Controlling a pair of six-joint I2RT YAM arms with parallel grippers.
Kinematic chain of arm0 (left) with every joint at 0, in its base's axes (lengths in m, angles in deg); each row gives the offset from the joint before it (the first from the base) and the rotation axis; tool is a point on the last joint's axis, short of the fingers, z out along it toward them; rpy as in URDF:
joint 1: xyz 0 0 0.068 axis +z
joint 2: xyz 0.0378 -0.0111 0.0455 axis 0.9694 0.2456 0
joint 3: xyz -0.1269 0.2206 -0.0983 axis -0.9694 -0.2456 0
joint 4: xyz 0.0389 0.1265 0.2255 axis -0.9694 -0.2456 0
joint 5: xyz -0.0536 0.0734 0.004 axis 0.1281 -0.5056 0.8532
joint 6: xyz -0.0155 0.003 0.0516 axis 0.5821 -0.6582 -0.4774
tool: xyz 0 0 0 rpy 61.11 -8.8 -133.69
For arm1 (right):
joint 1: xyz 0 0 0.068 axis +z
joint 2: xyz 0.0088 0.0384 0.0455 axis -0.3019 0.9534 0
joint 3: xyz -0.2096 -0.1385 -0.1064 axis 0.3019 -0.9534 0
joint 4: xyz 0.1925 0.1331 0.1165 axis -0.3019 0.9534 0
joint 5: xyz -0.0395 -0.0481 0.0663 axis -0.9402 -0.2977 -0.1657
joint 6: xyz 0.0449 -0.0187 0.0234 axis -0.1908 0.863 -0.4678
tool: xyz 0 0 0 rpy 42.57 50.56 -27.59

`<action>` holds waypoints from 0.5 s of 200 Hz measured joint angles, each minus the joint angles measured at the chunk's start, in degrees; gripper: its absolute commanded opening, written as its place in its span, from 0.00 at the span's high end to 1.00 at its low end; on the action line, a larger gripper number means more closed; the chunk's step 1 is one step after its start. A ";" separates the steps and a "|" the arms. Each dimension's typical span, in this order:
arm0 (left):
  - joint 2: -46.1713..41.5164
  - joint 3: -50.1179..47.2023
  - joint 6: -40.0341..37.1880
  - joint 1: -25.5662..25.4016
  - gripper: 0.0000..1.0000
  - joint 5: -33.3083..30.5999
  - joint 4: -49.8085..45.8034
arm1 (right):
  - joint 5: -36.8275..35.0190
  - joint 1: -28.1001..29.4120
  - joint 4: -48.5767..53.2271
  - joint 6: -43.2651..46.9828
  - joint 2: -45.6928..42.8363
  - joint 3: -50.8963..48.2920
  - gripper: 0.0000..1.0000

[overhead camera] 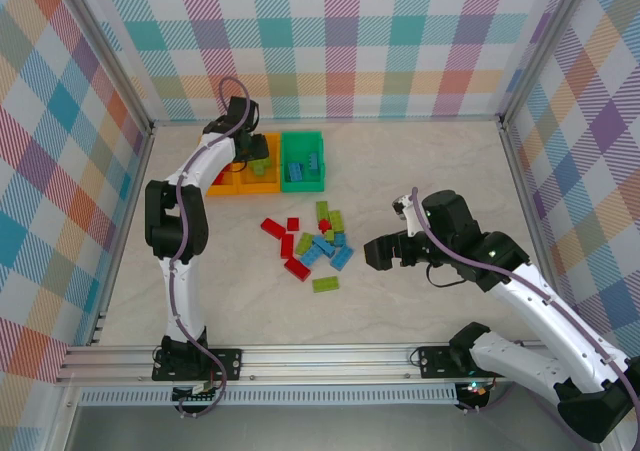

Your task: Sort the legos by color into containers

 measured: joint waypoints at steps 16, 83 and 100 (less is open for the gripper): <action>-2.08 -1.88 0.70 -0.02 0.44 0.96 0.17 | -0.02 0.00 -0.04 -0.22 0.50 0.00 0.00; -37.38 -30.29 19.17 -7.08 0.43 1.73 0.31 | 0.07 0.00 -4.72 -1.11 6.10 -0.44 0.00; -43.80 -37.11 27.74 -10.95 0.37 0.81 0.26 | 0.68 0.00 -6.27 -1.27 8.22 -0.44 0.00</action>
